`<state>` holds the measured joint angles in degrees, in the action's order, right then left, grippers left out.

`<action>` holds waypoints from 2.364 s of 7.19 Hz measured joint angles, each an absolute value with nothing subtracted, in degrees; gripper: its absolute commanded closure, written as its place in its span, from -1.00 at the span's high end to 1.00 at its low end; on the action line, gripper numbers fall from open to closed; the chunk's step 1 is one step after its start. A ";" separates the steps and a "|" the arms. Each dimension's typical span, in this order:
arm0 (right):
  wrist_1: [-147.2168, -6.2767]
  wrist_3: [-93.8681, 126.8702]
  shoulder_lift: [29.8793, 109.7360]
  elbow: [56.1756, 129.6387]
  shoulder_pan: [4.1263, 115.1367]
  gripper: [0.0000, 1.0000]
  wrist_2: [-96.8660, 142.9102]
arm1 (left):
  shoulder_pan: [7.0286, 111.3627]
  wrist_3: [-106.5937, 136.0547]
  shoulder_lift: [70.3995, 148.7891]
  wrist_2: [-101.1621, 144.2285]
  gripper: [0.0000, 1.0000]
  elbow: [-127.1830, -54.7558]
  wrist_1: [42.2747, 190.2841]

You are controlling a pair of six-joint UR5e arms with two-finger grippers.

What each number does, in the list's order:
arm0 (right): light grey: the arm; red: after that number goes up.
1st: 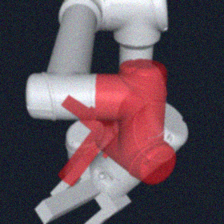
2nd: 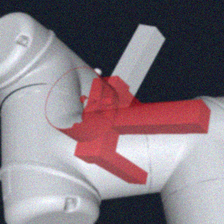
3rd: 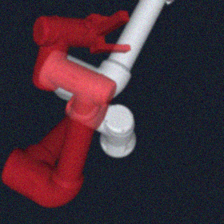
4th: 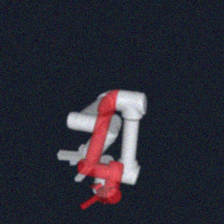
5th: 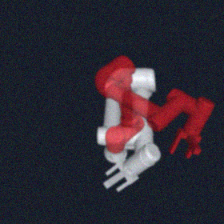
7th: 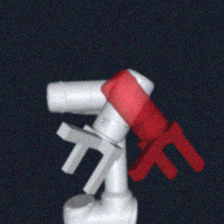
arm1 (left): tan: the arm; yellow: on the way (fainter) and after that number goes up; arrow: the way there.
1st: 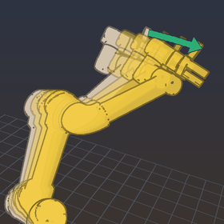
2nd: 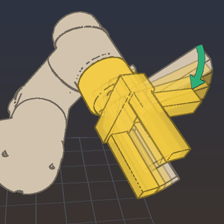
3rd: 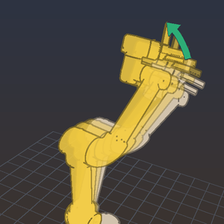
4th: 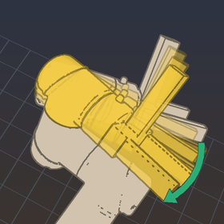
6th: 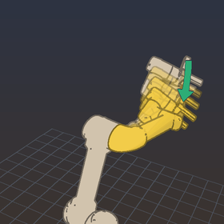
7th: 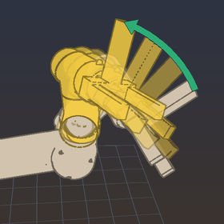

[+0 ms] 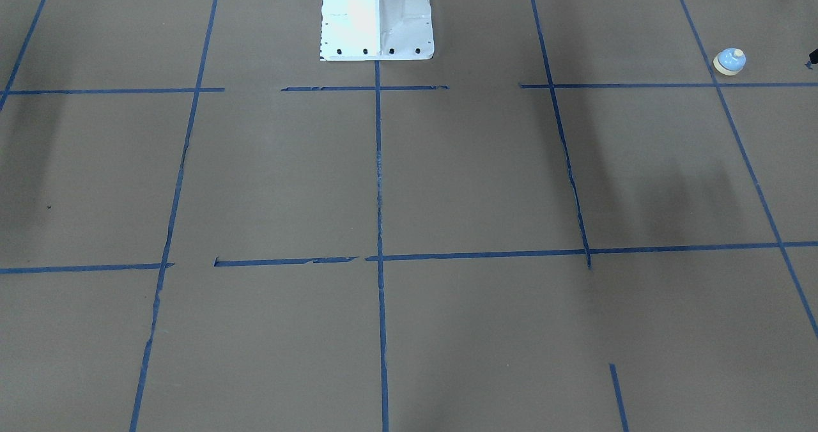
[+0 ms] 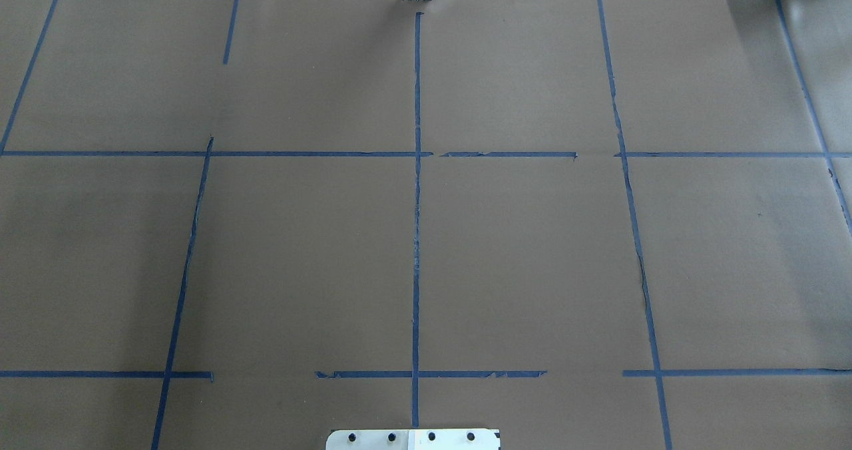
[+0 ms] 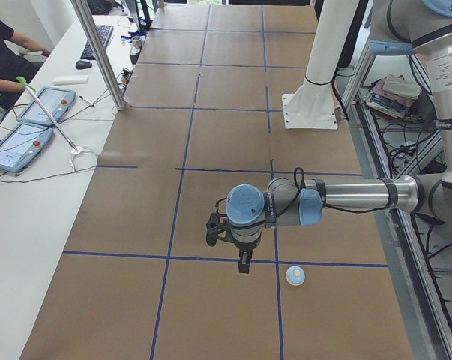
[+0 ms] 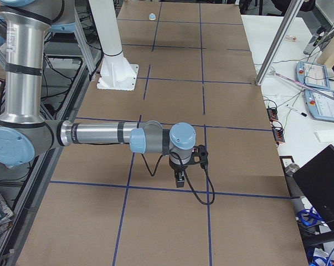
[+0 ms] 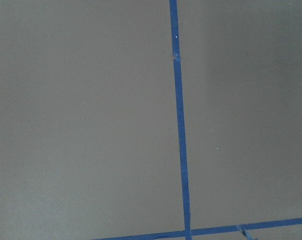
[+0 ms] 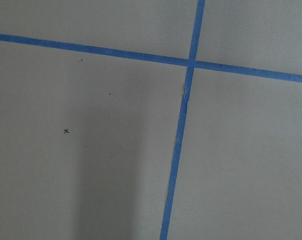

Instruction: Place and press bell with both arms

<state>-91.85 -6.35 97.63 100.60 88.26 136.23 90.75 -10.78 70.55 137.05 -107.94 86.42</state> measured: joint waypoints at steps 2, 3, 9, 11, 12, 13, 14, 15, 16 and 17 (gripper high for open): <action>-91.90 -6.23 97.59 100.52 88.25 1.00 136.25 | 90.71 -10.87 70.41 137.14 1.00 -108.57 86.34; -91.92 -6.14 97.57 100.52 88.24 1.00 136.25 | 90.68 -10.87 70.38 137.16 1.00 -108.47 86.32; -91.88 -5.92 97.57 100.57 88.24 1.00 136.34 | 90.70 -10.81 70.07 137.03 1.00 -108.19 86.39; -91.85 -5.89 97.62 100.65 88.24 1.00 136.39 | 90.70 -10.64 69.99 136.93 1.00 -108.27 86.45; -91.85 -5.87 97.59 100.72 88.24 1.00 136.49 | 90.69 -10.58 69.97 136.96 1.00 -108.27 86.47; -91.85 -5.83 97.59 100.74 88.24 1.00 136.70 | 90.66 -10.47 70.00 137.13 1.00 -108.17 86.55; -91.85 -5.81 97.59 100.74 88.24 1.00 136.89 | 90.64 -10.45 70.03 137.24 1.00 -107.97 86.77; -91.85 -5.78 97.58 100.71 88.21 1.00 137.00 | 90.69 -10.62 69.92 137.31 1.00 -107.68 87.06; -91.83 -5.76 97.57 100.73 88.15 1.00 137.08 | 90.68 -10.75 69.64 137.51 1.00 -107.40 87.39; -91.77 -5.81 97.54 100.87 88.11 1.00 137.24 | 90.51 -10.76 69.33 137.53 1.00 -106.98 88.20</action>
<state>-91.77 -5.81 97.54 100.87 88.11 137.24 90.51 -10.76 69.33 137.53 -106.98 88.20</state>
